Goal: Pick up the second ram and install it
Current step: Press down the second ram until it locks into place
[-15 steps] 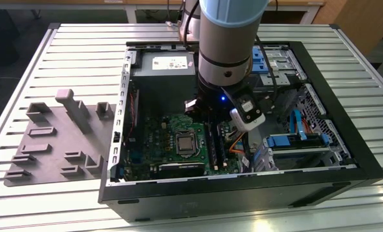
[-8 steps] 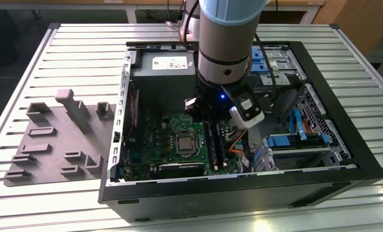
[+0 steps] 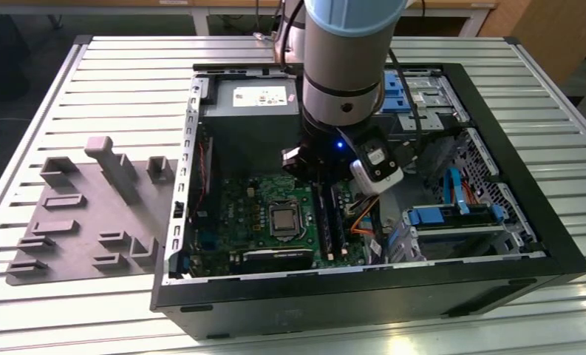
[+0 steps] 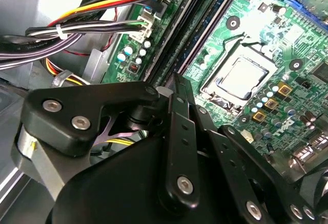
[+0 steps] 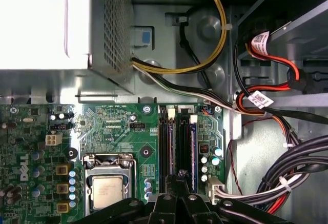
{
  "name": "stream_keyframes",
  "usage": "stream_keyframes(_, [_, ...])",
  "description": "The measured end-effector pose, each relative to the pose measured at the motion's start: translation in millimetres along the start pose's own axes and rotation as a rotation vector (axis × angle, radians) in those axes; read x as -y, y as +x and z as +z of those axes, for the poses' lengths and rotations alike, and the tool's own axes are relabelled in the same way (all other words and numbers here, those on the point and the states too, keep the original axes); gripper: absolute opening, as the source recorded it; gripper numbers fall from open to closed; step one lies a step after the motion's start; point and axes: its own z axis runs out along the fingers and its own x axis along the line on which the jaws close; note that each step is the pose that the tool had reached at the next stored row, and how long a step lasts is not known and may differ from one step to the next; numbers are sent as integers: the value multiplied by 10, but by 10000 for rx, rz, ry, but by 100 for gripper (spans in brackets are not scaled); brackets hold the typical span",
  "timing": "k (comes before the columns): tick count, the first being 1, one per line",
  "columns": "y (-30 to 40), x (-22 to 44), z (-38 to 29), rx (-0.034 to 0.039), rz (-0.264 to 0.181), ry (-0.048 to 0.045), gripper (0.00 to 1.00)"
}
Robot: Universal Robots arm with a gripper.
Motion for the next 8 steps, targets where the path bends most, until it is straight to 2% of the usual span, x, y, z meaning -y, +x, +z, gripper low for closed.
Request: stream_keyframes(8, [1, -25, 2, 1, 0, -1, 11])
